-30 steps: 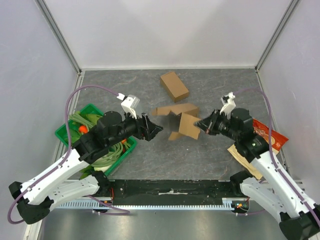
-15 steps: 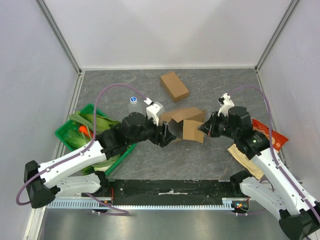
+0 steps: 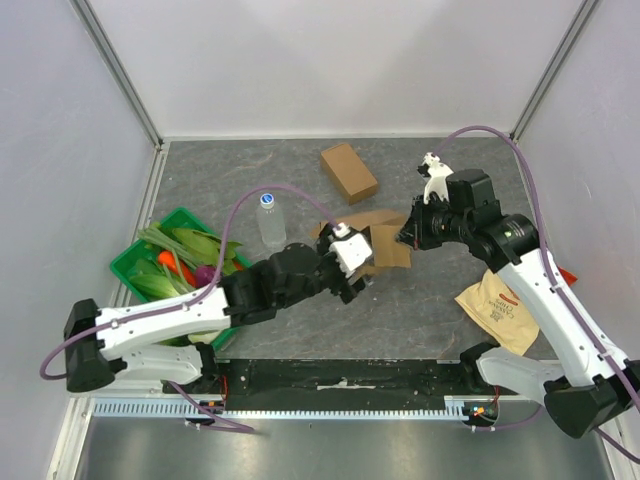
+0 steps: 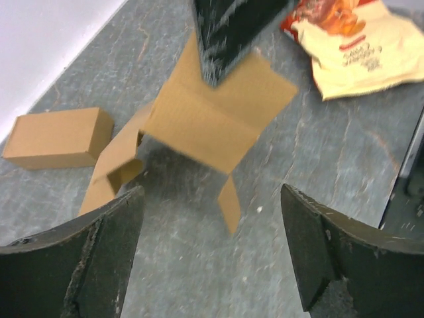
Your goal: Fold the paper box
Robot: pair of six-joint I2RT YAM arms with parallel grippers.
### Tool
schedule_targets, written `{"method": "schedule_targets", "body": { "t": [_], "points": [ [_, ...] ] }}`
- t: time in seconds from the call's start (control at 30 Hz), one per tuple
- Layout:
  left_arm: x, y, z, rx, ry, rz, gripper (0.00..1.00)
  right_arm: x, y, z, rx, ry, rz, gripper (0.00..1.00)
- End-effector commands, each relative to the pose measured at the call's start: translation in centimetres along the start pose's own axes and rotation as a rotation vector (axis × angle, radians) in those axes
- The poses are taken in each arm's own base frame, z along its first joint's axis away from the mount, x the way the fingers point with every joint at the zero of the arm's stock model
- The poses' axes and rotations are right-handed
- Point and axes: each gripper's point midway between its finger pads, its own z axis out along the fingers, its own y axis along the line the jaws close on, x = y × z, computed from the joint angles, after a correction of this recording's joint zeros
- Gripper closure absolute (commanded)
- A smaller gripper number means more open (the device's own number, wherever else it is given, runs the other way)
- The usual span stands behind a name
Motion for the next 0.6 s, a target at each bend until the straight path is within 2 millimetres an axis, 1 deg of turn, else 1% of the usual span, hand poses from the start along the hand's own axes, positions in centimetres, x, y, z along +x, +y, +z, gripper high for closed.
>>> {"method": "schedule_targets", "body": {
  "t": [0.0, 0.03, 0.07, 0.1, 0.13, 0.2, 0.3, 0.33, 0.37, 0.47, 0.57],
  "points": [
    [-3.4, -1.0, 2.9, -0.002, 0.006, -0.262, 0.1, -1.3, 1.1, -0.4, -0.043, 0.011, -0.038, 1.0],
    [-2.8, -0.8, 3.4, -0.031, 0.038, -0.294, 0.09, -1.9, 1.5, -0.6, -0.052, 0.003, -0.044, 1.0],
    [-1.4, -0.9, 4.3, -0.055, 0.102, -0.309, 0.09, -2.0, 1.6, -0.5, -0.06, 0.012, -0.048, 1.0],
    [-0.7, -0.6, 4.6, -0.086, 0.131, -0.351, 0.09, -2.2, 1.8, -0.5, -0.065, 0.012, -0.05, 1.0],
    [0.0, -0.1, 4.8, -0.122, 0.155, -0.36, 0.09, -2.7, 2.0, -0.7, -0.069, 0.002, -0.057, 1.0],
    [1.5, 0.5, 5.2, -0.166, 0.21, -0.396, 0.09, -2.9, 2.1, -0.7, -0.072, 0.002, -0.063, 1.0],
    [2.0, -0.1, 5.3, -0.138, 0.232, -0.453, 0.12, -3.1, 2.1, -0.6, -0.072, 0.003, -0.068, 1.0],
    [2.2, -0.2, 5.3, -0.139, 0.235, -0.458, 0.15, -3.0, 2.1, -0.5, -0.073, 0.005, -0.066, 1.0],
    [2.8, -0.1, 5.3, -0.156, 0.247, -0.472, 0.15, -3.0, 2.0, -0.4, -0.072, 0.009, -0.066, 1.0],
    [4.2, 0.3, 5.1, -0.201, 0.263, -0.479, 0.16, -2.8, 2.0, -0.2, -0.075, 0.015, -0.066, 1.0],
    [4.6, 1.2, 5.4, -0.236, 0.253, -0.492, 0.16, -2.8, 2.1, -0.1, -0.077, 0.017, -0.068, 1.0]
  ]
}}
